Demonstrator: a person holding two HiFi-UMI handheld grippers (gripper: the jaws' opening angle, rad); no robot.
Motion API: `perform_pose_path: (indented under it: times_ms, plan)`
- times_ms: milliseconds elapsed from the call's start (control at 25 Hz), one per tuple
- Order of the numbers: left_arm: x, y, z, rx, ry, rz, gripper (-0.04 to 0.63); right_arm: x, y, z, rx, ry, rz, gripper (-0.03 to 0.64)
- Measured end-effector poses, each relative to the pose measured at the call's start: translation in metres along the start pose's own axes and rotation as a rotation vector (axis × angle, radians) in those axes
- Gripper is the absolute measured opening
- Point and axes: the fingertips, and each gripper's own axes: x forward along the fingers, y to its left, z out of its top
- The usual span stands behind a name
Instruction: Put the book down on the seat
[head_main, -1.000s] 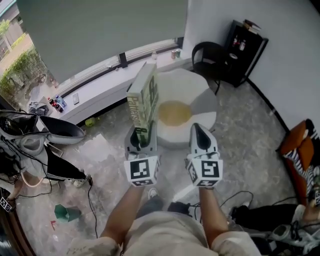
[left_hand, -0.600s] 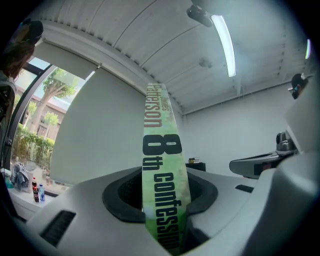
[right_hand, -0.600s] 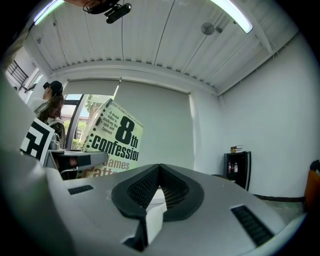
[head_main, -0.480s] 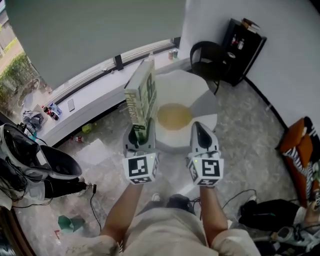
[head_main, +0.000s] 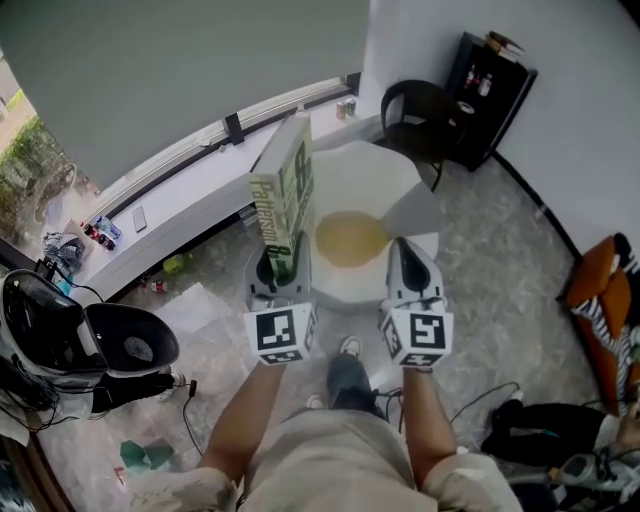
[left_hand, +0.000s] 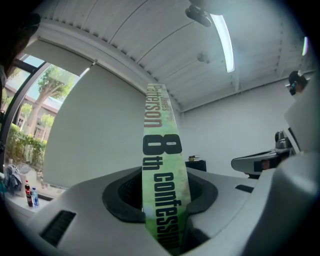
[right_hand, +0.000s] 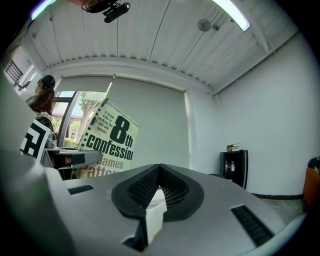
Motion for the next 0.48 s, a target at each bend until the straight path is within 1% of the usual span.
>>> perform_pose_path:
  times_ms: [240,360,480]
  plan:
    - [0.064,0.003,-0.003,-0.013,0.007,0.008,0.166,0.054,-0.036,0.003,0.012,0.0,-0.012,0.003]
    - [0.102,-0.008,-0.01,-0.035,0.018,0.02,0.166,0.078,-0.061,-0.002,0.016,-0.004,-0.006,0.003]
    - [0.142,-0.027,-0.01,-0.021,0.013,0.022,0.166,0.104,-0.093,-0.007,0.029,-0.003,0.001,0.003]
